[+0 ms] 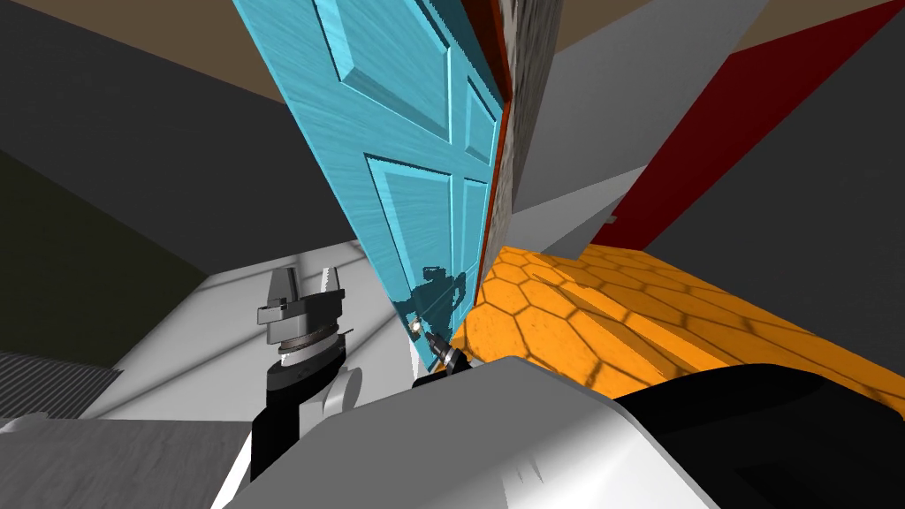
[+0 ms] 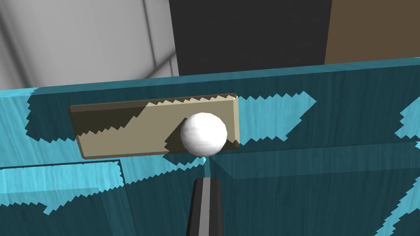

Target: Push the door open

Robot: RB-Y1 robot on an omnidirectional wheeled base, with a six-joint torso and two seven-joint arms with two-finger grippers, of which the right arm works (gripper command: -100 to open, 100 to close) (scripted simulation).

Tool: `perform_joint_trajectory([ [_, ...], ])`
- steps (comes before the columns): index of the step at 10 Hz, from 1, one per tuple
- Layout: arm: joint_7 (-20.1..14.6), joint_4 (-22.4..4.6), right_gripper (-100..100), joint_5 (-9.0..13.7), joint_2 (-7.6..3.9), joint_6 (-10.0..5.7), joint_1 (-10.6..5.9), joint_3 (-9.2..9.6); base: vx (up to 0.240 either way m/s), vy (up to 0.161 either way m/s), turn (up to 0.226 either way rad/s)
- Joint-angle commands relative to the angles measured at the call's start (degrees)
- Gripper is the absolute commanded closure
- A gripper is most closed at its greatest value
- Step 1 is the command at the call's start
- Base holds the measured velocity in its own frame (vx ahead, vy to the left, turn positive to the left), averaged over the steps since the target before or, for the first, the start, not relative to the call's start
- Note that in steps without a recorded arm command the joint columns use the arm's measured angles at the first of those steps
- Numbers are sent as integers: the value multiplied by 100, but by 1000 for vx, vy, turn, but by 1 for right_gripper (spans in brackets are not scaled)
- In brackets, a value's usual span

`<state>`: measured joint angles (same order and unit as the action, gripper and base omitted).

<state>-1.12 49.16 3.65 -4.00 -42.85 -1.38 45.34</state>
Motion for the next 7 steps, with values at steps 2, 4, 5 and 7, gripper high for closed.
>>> perform_joint_trajectory([
  [2, 0, 0, 100, 0, 0, 0, 0, 0, -4, -2, 0],
  [4, 44, 16, -100, 25, -20, 32, 19, -110, -153, -25, -100],
  [5, 57, 20, -100, 32, -7, 42, 24, -141, -184, -50, -91],
  [7, 65, 37, -100, 35, 9, 56, 31, -157, -126, -45, -36],
])
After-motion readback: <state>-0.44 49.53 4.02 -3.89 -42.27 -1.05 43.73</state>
